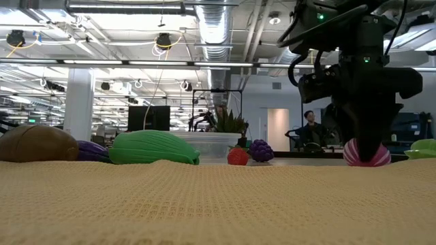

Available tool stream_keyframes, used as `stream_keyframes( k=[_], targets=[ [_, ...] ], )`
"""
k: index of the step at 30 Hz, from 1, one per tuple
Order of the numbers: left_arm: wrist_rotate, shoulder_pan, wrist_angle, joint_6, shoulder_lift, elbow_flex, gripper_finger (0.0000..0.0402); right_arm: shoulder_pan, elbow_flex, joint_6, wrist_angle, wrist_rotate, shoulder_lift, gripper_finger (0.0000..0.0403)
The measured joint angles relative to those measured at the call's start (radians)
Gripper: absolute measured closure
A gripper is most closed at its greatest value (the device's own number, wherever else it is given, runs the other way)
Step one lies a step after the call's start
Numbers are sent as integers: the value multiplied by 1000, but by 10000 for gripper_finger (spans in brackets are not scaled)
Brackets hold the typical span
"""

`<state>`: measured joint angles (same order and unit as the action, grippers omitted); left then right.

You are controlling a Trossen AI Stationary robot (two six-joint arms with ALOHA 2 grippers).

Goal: Pick and placing Produce into tupperware
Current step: Put the purple onion into the transparent bin

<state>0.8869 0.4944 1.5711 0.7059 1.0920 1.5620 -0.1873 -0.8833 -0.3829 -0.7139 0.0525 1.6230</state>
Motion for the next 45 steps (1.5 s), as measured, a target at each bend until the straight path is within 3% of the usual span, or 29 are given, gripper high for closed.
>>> stream_keyframes(
  k=[18, 33, 45],
  targets=[
    [0, 0, 0, -5, 0, 0, 190, 0, 0, -4, -2, -1, -25, 177],
    [9, 0, 0, -5, 0, 0, 190, 65, 0, -37, 18, -48, -253, 176],
    [16, 0, 0, -5, 0, 0, 190, 121, 0, -34, 275, -50, -430, 175]
  ],
)
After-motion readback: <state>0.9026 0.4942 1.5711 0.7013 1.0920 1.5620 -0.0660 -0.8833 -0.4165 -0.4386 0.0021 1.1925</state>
